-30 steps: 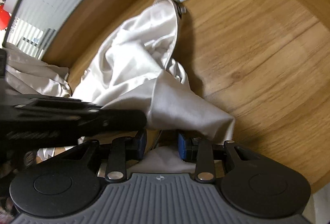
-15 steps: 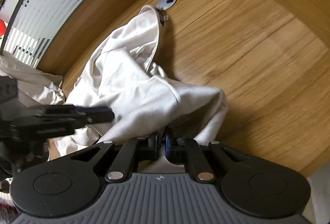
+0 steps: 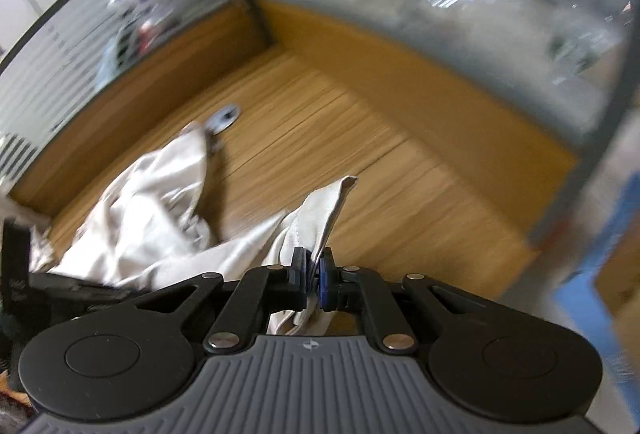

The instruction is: Fold clothes

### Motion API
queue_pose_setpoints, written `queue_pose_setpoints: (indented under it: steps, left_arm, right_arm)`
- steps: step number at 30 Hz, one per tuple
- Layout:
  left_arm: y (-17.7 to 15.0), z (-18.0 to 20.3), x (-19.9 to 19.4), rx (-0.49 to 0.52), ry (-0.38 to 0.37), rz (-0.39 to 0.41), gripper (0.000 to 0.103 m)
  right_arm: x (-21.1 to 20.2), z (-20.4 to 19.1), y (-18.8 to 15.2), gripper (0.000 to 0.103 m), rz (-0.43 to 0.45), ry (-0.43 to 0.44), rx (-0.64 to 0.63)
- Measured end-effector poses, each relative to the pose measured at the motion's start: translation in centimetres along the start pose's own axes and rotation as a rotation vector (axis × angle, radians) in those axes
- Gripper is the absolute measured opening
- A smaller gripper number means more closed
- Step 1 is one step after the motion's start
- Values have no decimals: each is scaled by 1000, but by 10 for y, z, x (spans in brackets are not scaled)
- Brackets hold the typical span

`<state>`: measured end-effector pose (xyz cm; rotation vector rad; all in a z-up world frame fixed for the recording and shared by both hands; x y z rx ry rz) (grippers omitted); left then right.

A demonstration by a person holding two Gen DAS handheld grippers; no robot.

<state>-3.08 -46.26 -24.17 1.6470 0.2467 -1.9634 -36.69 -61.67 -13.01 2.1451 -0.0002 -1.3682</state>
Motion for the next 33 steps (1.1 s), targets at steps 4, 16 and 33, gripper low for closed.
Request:
queue_pose_setpoints:
  steps: [4, 16, 33]
  left_arm:
    - [1, 1, 0, -11, -7, 11, 4]
    - [-22, 3, -45, 27, -99, 168, 46]
    - [-111, -65, -110, -321, 90, 288, 68]
  right_arm:
    - [-34, 35, 9, 6, 82, -112, 43]
    - [-45, 59, -7, 42, 9, -118, 76]
    - [35, -118, 1, 65, -192, 264, -409]
Point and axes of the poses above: each gripper's, at about its wrist camera, not at the fingertips, and x roughly the way its jaws point, z to its right, y to its top, the point moved 7 cm from there along x, roughly the way its jaws point, and after that the axes turned 8 degrees about -z, right-handed, at the moved point
